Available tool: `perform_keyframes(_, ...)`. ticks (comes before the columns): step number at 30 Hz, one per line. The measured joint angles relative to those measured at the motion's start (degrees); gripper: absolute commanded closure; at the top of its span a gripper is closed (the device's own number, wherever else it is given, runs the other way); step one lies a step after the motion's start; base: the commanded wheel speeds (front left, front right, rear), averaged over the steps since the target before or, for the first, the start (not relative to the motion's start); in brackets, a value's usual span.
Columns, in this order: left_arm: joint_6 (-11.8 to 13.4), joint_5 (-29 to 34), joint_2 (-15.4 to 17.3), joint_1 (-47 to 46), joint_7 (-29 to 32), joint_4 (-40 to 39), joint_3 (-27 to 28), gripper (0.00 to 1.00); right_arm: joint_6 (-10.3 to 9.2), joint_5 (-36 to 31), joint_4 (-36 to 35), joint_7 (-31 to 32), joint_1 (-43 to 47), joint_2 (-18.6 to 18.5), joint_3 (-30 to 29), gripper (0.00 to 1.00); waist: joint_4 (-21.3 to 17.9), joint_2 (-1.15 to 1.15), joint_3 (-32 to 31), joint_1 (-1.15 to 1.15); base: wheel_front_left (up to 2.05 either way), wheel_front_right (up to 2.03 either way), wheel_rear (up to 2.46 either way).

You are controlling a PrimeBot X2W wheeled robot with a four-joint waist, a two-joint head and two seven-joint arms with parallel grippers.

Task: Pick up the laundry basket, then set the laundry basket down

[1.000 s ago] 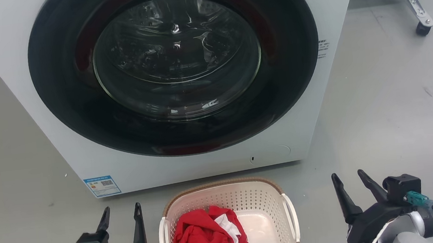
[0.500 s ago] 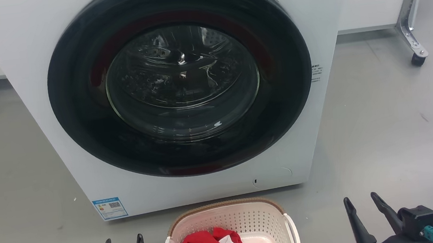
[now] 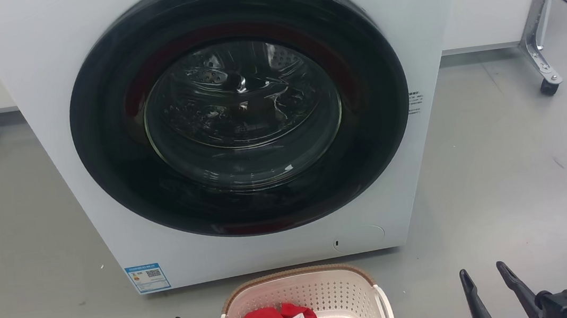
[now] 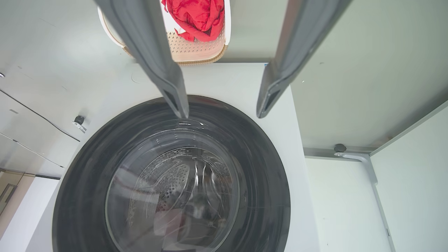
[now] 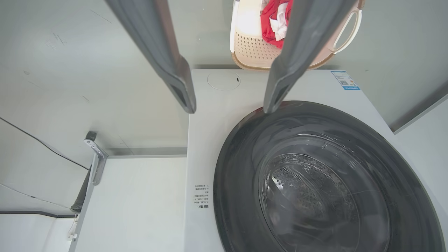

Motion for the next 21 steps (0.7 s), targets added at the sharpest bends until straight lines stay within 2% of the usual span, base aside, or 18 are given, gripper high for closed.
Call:
perform_keyframes(7, 0.00, 1.33, 0.01, 0.96, 0.10, -1.71, 0.60, 0.00, -0.26, -1.54, -3.37, 0.00, 2.64, -0.01, -1.75, 0.00, -0.08, 0.00, -0.16, 0.00, 0.00, 0.00, 0.00)
perform_keyframes(21, 0.05, 1.93, -0.08, 1.82, 2.70, -3.45, 1.65, 0.00, -0.32, -4.63, -5.82, 0.00, 5.04, 0.14, -4.55, 0.00, -0.49, 0.00, -0.02, 0.00, 0.00, 0.00, 0.00)
